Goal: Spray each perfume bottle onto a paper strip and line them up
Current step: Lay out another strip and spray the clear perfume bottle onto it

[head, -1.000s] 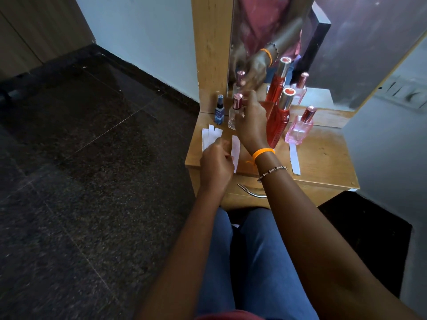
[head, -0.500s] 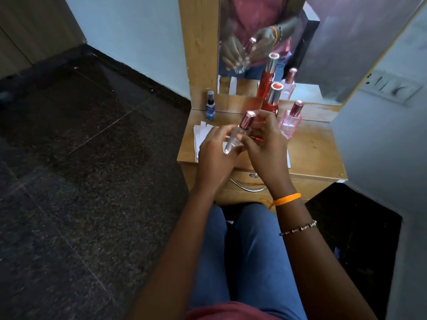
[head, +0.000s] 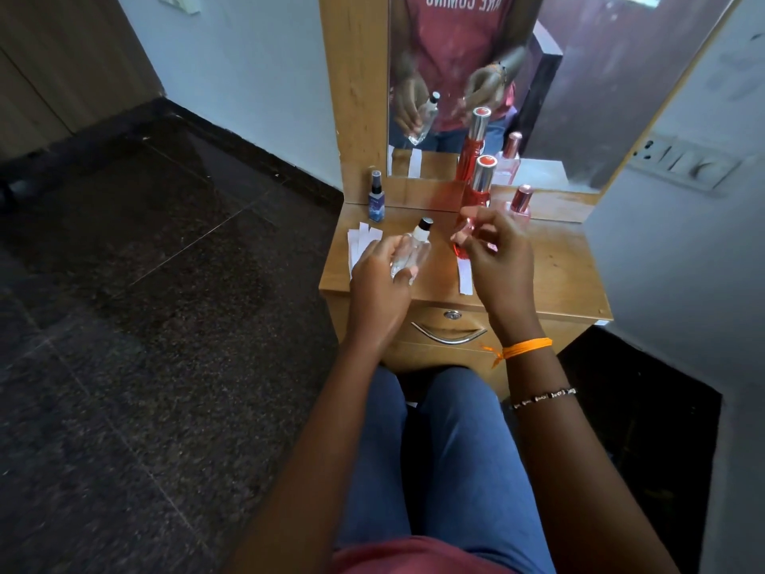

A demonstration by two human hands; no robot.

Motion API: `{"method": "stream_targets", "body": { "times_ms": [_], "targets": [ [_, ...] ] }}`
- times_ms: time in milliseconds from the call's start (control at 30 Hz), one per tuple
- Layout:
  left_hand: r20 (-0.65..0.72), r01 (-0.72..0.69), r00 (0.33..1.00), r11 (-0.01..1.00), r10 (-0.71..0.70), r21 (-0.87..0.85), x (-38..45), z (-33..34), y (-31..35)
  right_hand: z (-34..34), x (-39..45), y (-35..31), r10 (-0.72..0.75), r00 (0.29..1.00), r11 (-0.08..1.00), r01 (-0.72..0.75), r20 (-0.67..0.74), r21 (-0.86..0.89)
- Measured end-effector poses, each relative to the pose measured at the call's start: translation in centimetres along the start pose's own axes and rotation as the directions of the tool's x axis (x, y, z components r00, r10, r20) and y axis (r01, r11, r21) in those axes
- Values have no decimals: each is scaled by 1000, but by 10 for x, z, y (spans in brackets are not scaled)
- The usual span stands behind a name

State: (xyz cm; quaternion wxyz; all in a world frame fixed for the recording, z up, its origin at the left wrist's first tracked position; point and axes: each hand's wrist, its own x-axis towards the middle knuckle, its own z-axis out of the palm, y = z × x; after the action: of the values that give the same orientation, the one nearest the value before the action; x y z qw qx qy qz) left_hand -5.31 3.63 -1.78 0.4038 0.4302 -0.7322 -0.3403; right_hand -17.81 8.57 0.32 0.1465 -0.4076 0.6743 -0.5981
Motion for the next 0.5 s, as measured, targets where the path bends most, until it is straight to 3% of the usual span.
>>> {"method": "stream_targets", "body": {
  "times_ms": [100,267,367,433,500],
  "targets": [
    [-10,50,999,998,-50,-36,3,-1,-2,6,-7,18,-40,996,964,60,81,-260],
    [0,100,995,991,-100,-94,1,-1,-2,15,-17,34,18,990,904,44,141,-426],
    [-6,130,991,984,-131,-122,1,0,-1,13,-22,33,-19,996,890,56,84,-453],
    [27,157,988,974,-155,-163,3,-1,1,10,-27,27,-123,991,910,132,49,-393],
    [121,180,981,947,-153,-266,4,-2,4,9,-31,19,-159,982,942,181,99,-282]
  ]
}}
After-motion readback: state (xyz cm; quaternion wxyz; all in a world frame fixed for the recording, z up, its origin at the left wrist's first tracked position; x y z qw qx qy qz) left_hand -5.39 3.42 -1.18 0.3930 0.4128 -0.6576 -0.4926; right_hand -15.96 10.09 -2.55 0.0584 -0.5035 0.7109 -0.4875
